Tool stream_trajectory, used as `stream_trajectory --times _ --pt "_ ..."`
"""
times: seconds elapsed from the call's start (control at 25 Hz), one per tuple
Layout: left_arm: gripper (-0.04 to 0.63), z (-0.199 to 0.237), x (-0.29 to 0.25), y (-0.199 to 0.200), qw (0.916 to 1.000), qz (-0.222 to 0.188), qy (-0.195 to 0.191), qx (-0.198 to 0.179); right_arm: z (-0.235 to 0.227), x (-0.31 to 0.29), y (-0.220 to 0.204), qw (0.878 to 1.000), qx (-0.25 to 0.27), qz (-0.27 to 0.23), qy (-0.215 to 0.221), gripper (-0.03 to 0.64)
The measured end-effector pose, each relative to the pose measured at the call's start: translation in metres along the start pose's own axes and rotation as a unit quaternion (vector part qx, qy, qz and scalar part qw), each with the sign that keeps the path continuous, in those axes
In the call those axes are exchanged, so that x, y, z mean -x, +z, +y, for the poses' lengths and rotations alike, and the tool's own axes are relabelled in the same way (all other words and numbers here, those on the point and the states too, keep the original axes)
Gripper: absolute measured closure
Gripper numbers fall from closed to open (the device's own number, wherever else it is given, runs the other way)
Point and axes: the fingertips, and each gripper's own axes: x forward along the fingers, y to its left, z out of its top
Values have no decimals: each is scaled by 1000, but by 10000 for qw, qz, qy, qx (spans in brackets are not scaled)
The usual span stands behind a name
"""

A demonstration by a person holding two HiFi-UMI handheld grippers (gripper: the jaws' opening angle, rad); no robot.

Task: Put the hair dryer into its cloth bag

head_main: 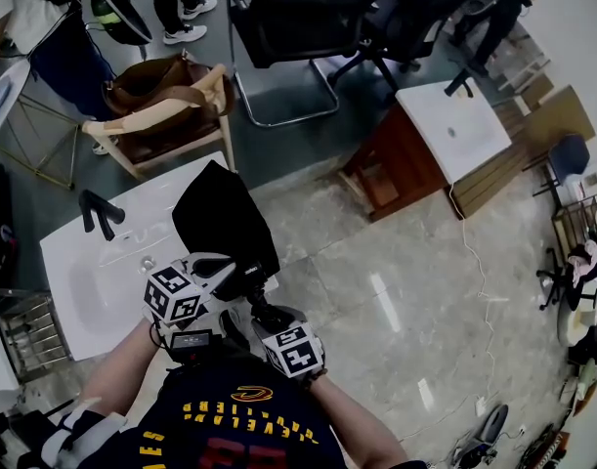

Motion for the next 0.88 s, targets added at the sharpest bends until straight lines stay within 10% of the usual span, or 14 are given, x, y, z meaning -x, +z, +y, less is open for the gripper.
stream_trajectory --times 0.88 --pt "584 -34 29 -4 9986 -500 95 122 -23 -82 111 9925 -809 -907 148 400"
